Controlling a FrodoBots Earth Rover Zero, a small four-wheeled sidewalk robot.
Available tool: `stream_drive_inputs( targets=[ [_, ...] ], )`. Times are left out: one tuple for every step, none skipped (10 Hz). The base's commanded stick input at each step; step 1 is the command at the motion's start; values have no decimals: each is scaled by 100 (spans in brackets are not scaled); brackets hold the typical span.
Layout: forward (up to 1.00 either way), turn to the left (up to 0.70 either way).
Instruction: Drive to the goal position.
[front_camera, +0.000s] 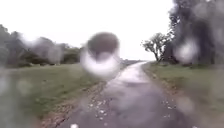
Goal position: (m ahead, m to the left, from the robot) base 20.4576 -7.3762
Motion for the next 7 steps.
stream_drive_inputs(
  targets=[
    [85,-34],
    [85,-34],
    [85,-34],
    [85,-34],
    [85,-34],
    [85,-34],
    [85,-34]
  ],
)
